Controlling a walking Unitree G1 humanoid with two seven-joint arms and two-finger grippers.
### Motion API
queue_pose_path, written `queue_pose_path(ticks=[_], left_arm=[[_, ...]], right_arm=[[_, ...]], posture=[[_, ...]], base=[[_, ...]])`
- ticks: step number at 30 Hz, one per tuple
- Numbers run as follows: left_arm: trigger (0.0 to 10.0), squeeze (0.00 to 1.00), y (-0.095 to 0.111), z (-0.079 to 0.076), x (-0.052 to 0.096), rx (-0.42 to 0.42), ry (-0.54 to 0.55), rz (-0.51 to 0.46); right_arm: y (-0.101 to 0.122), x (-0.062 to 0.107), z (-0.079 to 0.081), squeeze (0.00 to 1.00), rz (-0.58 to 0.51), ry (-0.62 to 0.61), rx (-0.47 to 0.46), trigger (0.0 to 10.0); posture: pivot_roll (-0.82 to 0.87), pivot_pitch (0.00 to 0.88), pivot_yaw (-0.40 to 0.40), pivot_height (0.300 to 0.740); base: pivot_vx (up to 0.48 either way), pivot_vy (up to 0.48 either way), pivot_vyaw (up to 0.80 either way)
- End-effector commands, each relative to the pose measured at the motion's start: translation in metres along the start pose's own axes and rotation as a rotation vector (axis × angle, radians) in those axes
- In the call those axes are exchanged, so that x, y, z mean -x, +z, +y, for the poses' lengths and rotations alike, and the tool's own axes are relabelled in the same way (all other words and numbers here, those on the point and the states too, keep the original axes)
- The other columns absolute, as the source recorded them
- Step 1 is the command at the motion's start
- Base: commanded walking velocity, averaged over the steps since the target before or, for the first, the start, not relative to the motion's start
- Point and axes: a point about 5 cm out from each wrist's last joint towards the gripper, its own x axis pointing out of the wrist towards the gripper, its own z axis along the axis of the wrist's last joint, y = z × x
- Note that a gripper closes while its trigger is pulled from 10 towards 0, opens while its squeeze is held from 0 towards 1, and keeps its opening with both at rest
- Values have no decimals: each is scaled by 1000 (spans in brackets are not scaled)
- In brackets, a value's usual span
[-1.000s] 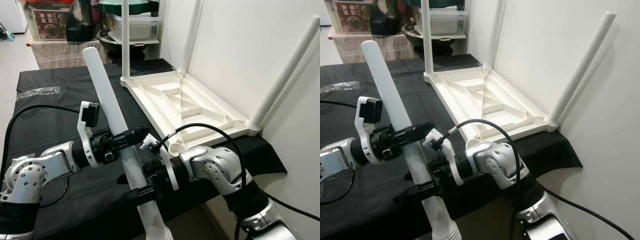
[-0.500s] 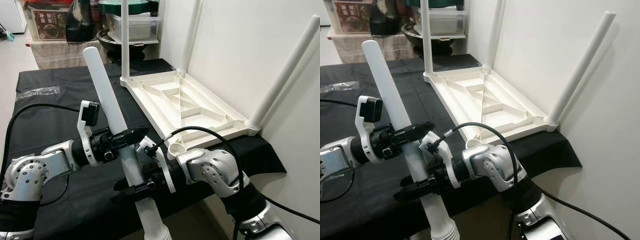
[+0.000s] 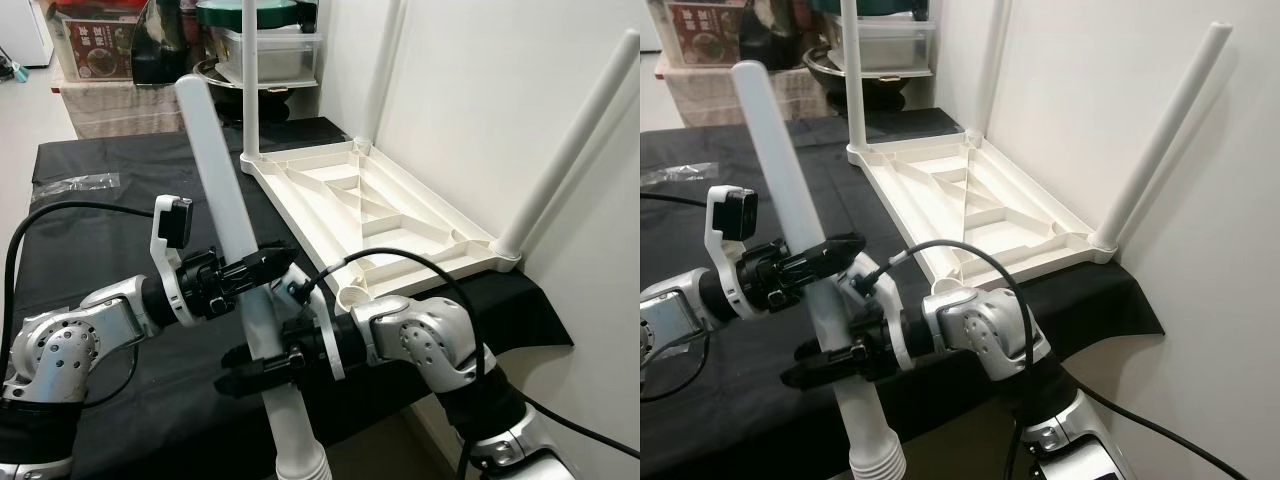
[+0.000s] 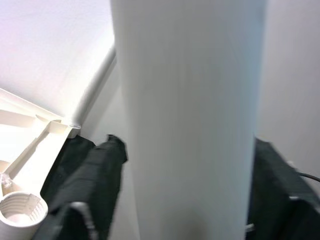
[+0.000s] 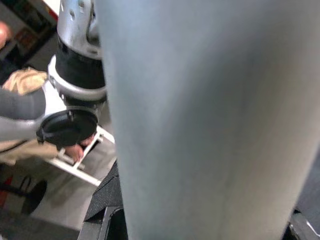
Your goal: Building children table
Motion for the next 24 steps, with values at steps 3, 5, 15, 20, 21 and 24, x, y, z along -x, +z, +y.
queue_pose_path(ticks=[3,5,15,20,21,24], left_arm=[[10000,1000,5,-3,1,-8,-11,-21],[10000,1000,10,-5,3,-9,-16,-37],[10000,1000,32,-15,20,-41,4,-166],[10000,0,35,-14,37,-144,180,-309],[10000,0,33,-11,39,-166,228,-324],[10000,0,21,-2,45,-187,348,-312]], right_arm=[[3,5,-1,0,-38,-15,-11,0],[4,9,-4,0,-52,-32,-17,0],[16,41,-31,0,-191,-233,-21,0],[46,87,-62,0,-424,-607,75,0],[52,93,-63,0,-463,-651,106,0],[65,104,-60,0,-547,-685,124,0]], posture=[[27,0,-81,740],[28,0,-82,740],[36,0,-84,740],[42,0,-88,740],[42,0,-88,740],[49,0,-91,740]], base=[[0,0,0],[0,0,0],[0,0,0],[0,0,0],[0,0,0],[0,0,0]])
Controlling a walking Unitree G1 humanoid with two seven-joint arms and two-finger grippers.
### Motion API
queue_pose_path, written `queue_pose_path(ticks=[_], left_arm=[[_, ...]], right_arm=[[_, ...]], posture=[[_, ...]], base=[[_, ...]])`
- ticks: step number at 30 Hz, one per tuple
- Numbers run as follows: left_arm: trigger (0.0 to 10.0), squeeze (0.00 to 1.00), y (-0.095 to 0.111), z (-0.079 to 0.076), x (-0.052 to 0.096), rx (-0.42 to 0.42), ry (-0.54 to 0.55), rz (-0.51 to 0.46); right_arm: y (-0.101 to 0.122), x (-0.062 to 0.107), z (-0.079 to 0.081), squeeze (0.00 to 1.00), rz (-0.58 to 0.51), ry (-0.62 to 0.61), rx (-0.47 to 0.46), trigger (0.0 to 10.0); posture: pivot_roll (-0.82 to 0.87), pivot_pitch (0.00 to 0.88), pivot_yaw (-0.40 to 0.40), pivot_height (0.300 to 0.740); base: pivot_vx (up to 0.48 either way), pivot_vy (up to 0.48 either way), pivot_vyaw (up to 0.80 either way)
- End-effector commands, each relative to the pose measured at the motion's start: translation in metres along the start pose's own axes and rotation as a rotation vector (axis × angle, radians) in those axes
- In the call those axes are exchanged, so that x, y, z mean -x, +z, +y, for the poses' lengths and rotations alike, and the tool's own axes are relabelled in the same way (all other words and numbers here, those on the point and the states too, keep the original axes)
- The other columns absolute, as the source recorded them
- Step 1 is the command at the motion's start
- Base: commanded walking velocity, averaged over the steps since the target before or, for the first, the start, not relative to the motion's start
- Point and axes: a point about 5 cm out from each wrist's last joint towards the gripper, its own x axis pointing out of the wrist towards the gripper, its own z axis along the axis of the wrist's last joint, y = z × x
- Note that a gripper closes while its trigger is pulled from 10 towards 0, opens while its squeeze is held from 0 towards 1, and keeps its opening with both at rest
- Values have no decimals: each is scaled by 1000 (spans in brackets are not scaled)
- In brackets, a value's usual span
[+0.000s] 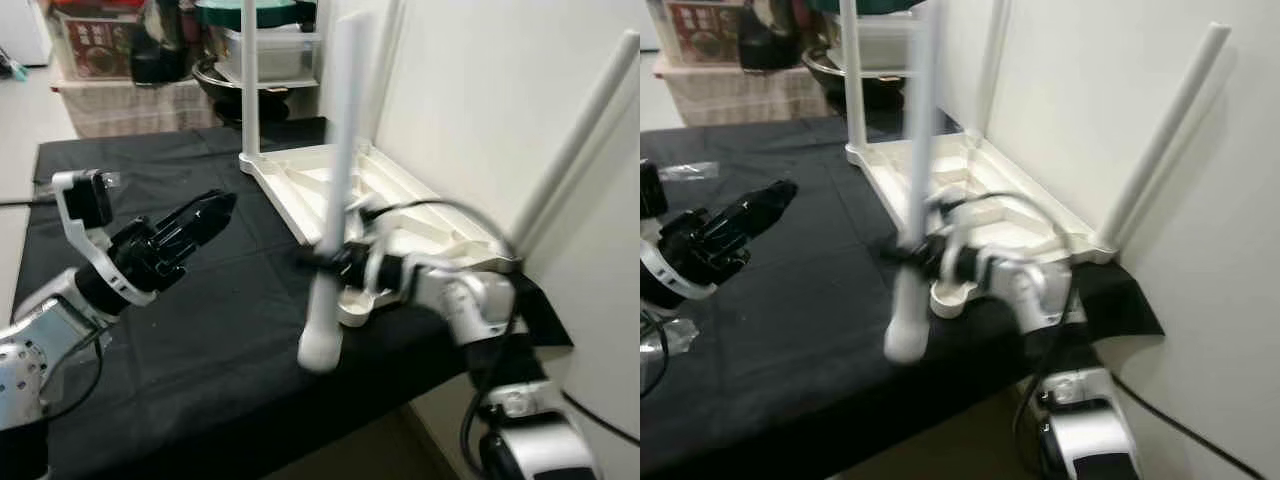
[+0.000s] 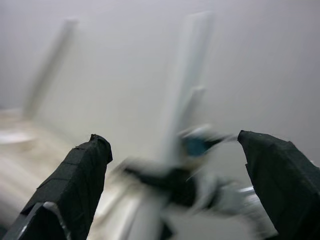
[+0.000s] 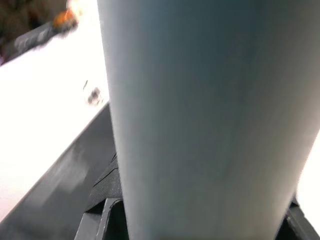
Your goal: Building children table
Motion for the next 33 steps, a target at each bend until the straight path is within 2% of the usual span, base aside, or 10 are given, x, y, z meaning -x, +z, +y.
queue_pose_path(ticks=[1,4,6,7,10,13,16,21,28,33], left_arm=[[10000,0,-3,1,-1,-30,29,11],[10000,0,-21,7,7,-19,175,-11],[10000,0,-21,7,7,-19,175,-11],[10000,0,-26,8,11,-18,221,-13],[10000,0,-34,8,15,-10,263,-9],[10000,0,-45,8,25,-6,333,-2],[10000,0,-50,8,27,-6,356,-1],[10000,0,-54,8,29,-11,381,-5],[10000,0,-57,9,32,-3,426,-23],[10000,0,-58,10,33,-7,446,-33]], right_arm=[[5,0,-1,0,-35,-14,3,0],[24,3,1,0,-138,-59,93,0],[24,3,1,0,-138,-59,93,0],[26,3,0,0,-157,-90,142,0],[24,2,-3,0,-160,-123,187,0],[15,4,-12,0,-149,-225,344,0],[12,7,-18,0,-160,-274,396,0],[2,10,-19,0,-144,-275,389,0],[-31,12,-15,0,-117,-263,322,0],[-48,10,-14,0,-126,-280,328,0]], posture=[[49,0,-91,740],[53,0,-96,740],[53,0,-96,740],[53,0,-96,740],[62,0,-100,740],[62,0,-100,740],[64,0,-99,740],[67,0,-102,740],[69,0,-94,740],[72,0,-91,740]], base=[[0,0,0],[0,0,0],[0,0,0],[0,0,0],[0,0,0],[0,0,0],[0,0,0],[0,0,0],[0,0,0],[0,0,0]])
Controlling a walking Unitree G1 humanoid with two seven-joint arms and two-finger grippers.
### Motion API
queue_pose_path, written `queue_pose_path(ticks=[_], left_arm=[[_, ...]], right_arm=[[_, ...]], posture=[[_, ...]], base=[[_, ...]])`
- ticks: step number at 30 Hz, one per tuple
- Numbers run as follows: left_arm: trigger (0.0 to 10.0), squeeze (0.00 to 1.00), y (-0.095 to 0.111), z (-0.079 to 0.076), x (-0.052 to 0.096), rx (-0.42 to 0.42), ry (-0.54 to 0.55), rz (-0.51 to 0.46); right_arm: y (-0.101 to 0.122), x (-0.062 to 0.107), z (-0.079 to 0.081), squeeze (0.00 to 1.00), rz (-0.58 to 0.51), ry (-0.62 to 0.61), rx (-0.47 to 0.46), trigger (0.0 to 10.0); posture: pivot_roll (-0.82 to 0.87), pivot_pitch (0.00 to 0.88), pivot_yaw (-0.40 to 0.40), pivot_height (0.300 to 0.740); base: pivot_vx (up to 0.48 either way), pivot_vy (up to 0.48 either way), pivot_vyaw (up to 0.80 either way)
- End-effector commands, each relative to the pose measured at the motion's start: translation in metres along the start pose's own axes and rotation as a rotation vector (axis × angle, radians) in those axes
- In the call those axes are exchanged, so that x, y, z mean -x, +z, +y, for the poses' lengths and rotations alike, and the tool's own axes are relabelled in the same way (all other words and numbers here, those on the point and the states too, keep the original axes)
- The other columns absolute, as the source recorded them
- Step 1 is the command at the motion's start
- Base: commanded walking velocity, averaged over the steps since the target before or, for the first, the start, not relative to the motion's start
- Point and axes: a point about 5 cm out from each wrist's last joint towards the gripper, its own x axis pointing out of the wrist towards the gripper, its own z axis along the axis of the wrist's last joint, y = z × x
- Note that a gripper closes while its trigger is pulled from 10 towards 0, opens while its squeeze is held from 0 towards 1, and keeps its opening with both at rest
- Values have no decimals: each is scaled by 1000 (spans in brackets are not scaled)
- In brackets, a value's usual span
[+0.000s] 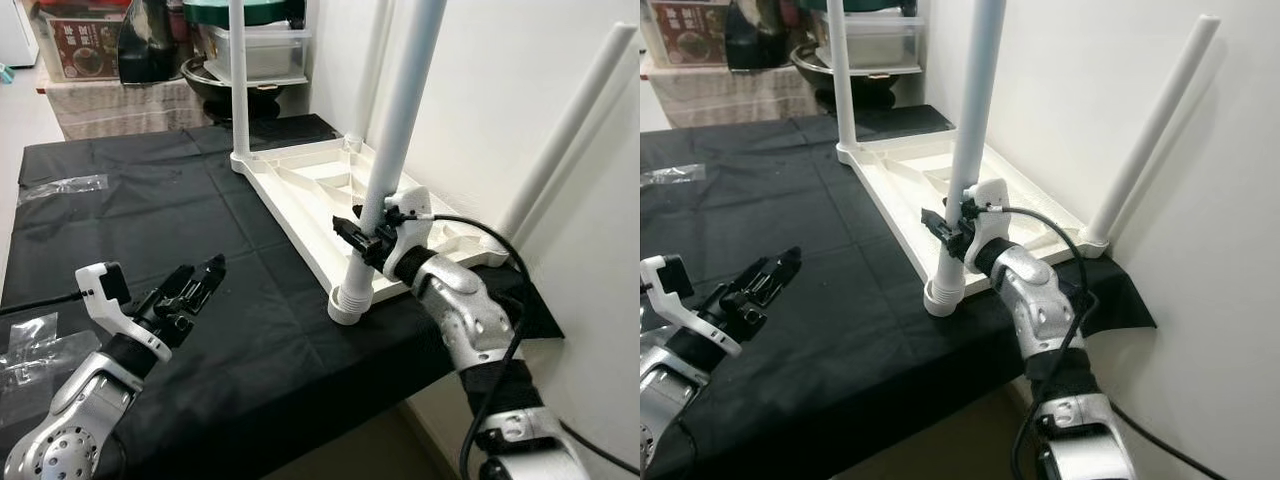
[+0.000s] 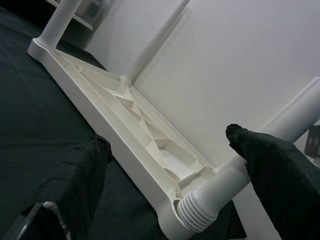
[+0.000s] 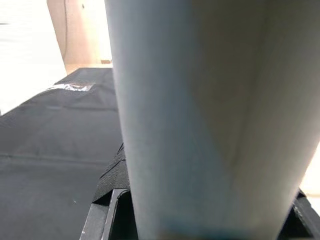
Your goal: Building children table
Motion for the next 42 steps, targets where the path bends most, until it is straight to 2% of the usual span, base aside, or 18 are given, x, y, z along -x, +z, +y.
queue_pose_path(ticks=[1,2,10,15,19,24,29,34,42], left_arm=[[10000,0,-2,-1,0,-4,13,-4],[10000,0,-4,-2,0,-3,16,-4],[10000,0,-9,-3,1,3,25,1],[10000,0,-9,-2,2,3,32,0],[10000,0,-10,-1,3,5,42,-2],[10000,0,-11,0,4,10,47,1],[10000,0,-12,1,3,13,47,7],[10000,0,-13,2,3,15,53,9],[10000,0,-12,3,5,18,64,7]], right_arm=[[-13,3,2,0,31,-11,8,0],[-19,2,4,0,33,-25,21,0],[-23,-1,5,0,40,-36,23,0],[-24,-3,-2,0,55,-52,42,0],[-24,2,-15,0,64,-85,75,0],[-29,8,-18,0,73,-88,84,0],[-33,9,-9,0,71,-49,68,0],[-41,10,9,0,77,20,46,0],[-48,10,19,0,88,58,39,0]], posture=[[72,0,-91,740],[77,0,-92,740],[82,0,-95,740],[84,0,-100,740],[79,0,-100,740],[74,0,-94,740],[71,0,-91,740],[76,0,-93,740],[79,0,-95,740]], base=[[0,0,0],[0,0,0],[0,0,0],[0,0,0],[0,0,0],[0,0,0],[0,0,0],[0,0,0],[0,0,0]])
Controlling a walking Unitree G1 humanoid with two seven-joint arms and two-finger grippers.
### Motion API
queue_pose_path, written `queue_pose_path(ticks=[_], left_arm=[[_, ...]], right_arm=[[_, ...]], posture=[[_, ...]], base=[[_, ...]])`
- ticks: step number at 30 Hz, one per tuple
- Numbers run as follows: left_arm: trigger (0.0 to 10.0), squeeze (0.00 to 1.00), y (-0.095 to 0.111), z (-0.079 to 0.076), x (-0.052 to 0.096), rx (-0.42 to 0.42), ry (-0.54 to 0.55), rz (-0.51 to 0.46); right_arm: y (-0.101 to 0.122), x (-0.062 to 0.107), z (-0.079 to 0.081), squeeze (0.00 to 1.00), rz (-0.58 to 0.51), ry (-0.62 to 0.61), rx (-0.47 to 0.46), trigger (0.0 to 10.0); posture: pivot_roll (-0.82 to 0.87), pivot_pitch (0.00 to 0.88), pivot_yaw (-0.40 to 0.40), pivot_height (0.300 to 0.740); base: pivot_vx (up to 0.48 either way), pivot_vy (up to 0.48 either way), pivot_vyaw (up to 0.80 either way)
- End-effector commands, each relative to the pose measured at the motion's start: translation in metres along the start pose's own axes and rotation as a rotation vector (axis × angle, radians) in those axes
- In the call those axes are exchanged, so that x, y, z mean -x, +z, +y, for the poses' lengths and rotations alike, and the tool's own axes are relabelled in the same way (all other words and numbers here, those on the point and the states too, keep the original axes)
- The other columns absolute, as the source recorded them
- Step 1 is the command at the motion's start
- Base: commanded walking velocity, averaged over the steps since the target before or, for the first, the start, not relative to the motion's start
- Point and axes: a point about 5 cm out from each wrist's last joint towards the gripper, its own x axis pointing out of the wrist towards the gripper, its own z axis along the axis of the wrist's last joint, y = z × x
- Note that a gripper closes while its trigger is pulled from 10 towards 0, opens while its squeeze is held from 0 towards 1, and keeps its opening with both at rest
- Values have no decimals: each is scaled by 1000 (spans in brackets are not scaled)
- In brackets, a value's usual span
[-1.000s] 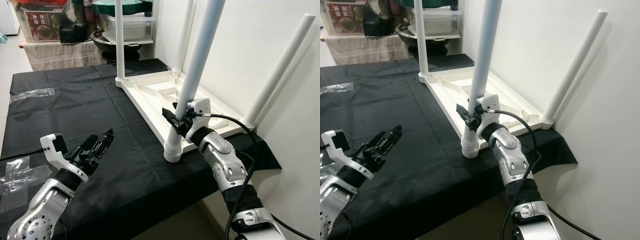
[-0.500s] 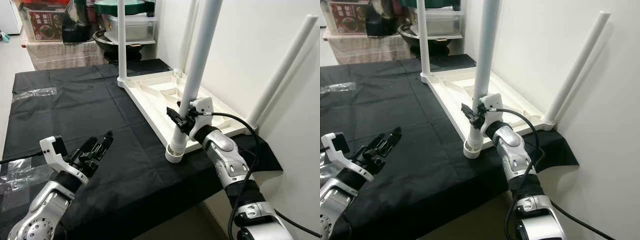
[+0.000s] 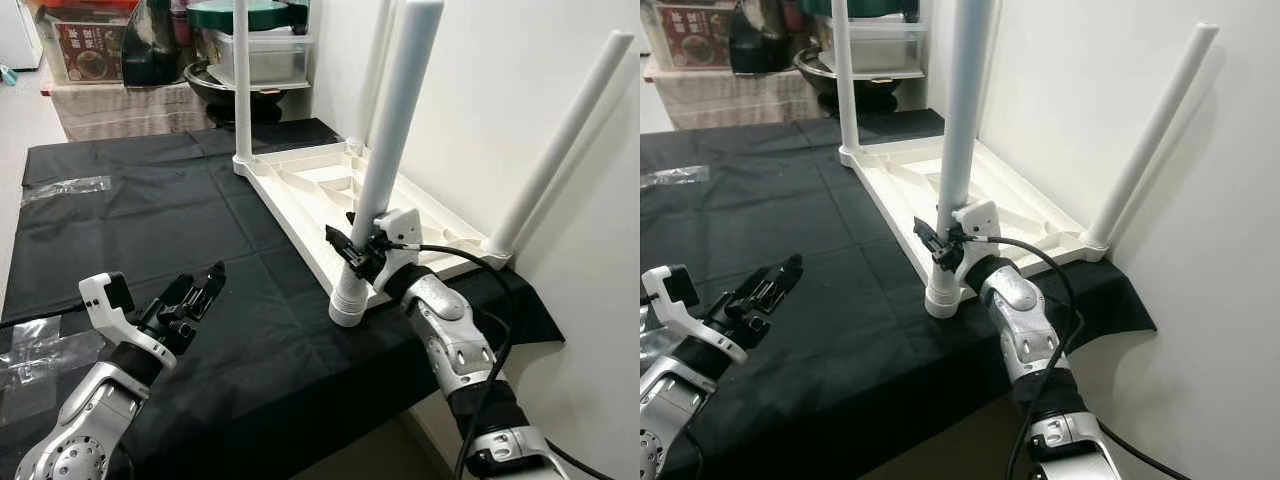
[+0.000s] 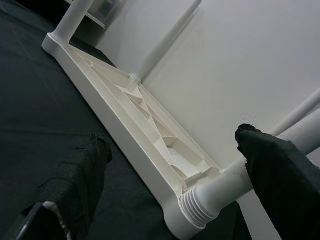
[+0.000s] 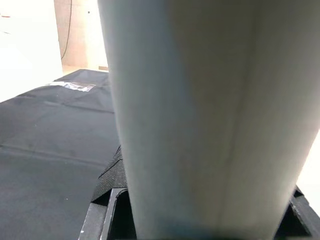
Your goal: Building children table
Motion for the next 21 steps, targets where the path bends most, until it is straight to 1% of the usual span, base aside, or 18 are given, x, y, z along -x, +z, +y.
queue_pose_path(ticks=[1,2,3,4,5,6,7,9,10,11,14,17,21], left_arm=[[10000,0,-2,1,1,3,14,6],[10000,0,-2,1,1,6,16,6],[10000,0,-2,1,1,6,16,6],[10000,0,-2,2,1,11,18,4],[10000,0,-2,2,1,11,18,4],[10000,0,-1,2,2,15,21,3],[10000,0,-1,2,2,15,21,3],[10000,0,-2,3,2,20,24,9],[10000,0,-3,3,2,21,24,12],[10000,0,-3,3,2,21,24,12],[10000,0,-4,2,2,24,22,13],[10000,0,-4,2,2,25,24,12],[10000,0,-2,3,6,22,37,5]], right_arm=[[-30,7,9,0,129,35,-73,0],[-32,8,9,0,142,36,-97,0],[-32,8,9,0,142,36,-97,0],[-34,7,9,0,160,38,-133,0],[-34,7,9,0,160,38,-133,0],[-36,7,8,0,184,47,-173,0],[-36,7,8,0,184,47,-173,0],[-36,3,3,0,221,82,-219,0],[-35,-1,1,0,235,102,-218,0],[-35,-1,1,0,235,102,-218,0],[-34,-8,-3,0,256,123,-198,0],[-33,-10,-2,0,255,125,-200,0],[-32,-12,2,0,229,124,-212,0]], posture=[[81,0,-97,740],[85,0,-99,740],[85,0,-99,740],[85,0,-99,740],[85,0,-99,740],[86,0,-99,740],[86,0,-99,740],[85,0,-98,740],[85,0,-98,740],[85,0,-98,740],[92,0,-105,740],[98,0,-111,740],[104,0,-114,740]], base=[[0,0,0],[0,0,0],[0,0,0],[0,0,0],[0,0,0],[0,0,0],[0,0,0],[0,0,0],[0,0,0],[0,0,0],[0,0,0],[0,0,0],[0,0,0]])
